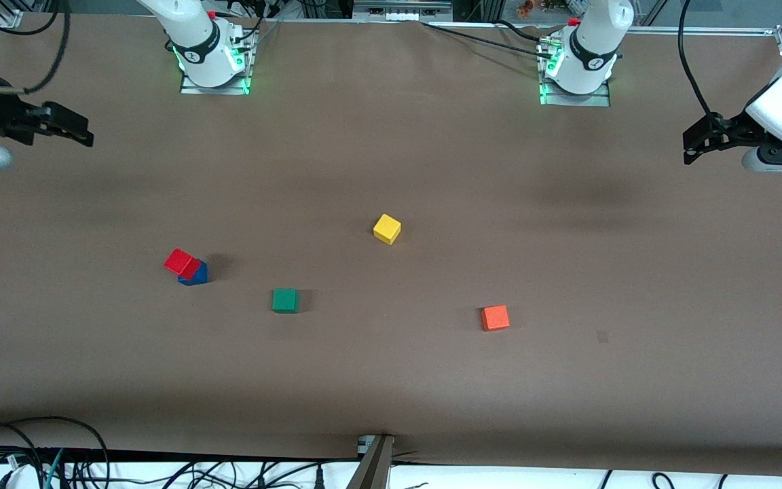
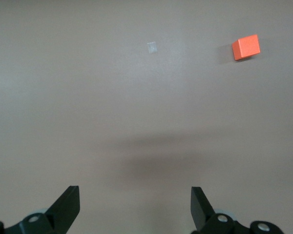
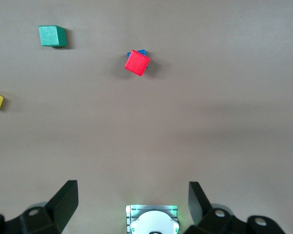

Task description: Pass red block to right arm, stack on blue

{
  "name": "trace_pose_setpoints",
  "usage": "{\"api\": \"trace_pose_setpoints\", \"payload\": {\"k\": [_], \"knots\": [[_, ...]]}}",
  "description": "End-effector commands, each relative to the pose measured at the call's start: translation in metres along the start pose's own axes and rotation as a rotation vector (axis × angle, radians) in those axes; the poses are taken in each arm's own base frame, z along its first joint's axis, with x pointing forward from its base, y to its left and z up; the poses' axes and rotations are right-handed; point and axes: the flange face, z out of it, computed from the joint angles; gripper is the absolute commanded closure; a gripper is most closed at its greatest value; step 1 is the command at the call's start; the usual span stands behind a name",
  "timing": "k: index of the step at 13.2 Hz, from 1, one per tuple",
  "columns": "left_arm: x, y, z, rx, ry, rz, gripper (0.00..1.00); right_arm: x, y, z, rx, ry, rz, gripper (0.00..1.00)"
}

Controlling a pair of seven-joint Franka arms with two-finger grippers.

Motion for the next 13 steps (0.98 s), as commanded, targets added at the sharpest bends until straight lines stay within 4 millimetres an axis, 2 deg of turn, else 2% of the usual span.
{"api": "trace_pose_setpoints", "payload": {"k": [1, 6, 13], "knots": [[0.003, 0.000, -0.006, -0.011, -0.004, -0.004, 0.00, -0.012, 0.000, -0.009, -0.011, 0.034, 0.006, 0.00], [0.002, 0.001, -0.007, -0.012, -0.006, -0.001, 0.00, -0.017, -0.001, -0.004, -0.017, -0.014, 0.005, 0.00], [0.002, 0.002, -0.008, -0.012, -0.005, 0.001, 0.00, -0.004, 0.004, -0.004, -0.026, -0.015, -0.004, 0.00]]}}
